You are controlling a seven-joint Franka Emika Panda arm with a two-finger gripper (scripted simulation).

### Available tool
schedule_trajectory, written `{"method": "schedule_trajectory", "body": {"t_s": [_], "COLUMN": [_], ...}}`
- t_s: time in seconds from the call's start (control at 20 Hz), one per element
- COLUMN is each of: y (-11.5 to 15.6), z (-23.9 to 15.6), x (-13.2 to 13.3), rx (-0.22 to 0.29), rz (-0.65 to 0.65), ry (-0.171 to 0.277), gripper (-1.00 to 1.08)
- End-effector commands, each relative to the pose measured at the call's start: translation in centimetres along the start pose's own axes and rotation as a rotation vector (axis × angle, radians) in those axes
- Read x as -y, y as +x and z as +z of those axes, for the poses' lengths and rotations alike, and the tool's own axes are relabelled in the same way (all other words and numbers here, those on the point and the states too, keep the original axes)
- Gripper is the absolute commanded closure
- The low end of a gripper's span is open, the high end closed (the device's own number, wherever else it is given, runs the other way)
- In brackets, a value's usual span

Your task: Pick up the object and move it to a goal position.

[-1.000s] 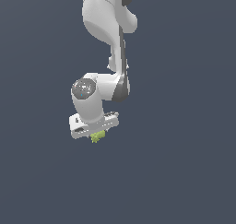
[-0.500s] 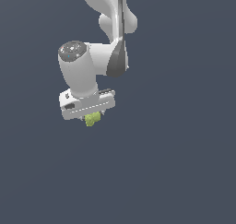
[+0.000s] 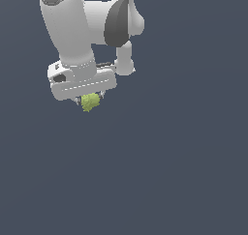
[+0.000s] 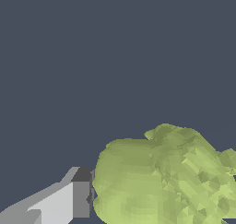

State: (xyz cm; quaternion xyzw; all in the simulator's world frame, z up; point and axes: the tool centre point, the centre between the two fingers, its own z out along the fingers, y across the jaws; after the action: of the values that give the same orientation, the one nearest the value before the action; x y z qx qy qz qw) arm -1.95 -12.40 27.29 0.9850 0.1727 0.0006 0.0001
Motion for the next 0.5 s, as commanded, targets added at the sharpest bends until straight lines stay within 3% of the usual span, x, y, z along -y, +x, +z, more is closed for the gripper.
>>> {"method": "schedule_trajectory", "body": {"t_s": [0.0,0.45], "y": [-0.8,-2.0], "z": [-1.9,-5.4], "x": [0.0,-0.2], "rx": [0.001,0.001], "rz": [0.000,0.000], "ry": [0.001,0.001], "gripper": [1.08,1.08]}}
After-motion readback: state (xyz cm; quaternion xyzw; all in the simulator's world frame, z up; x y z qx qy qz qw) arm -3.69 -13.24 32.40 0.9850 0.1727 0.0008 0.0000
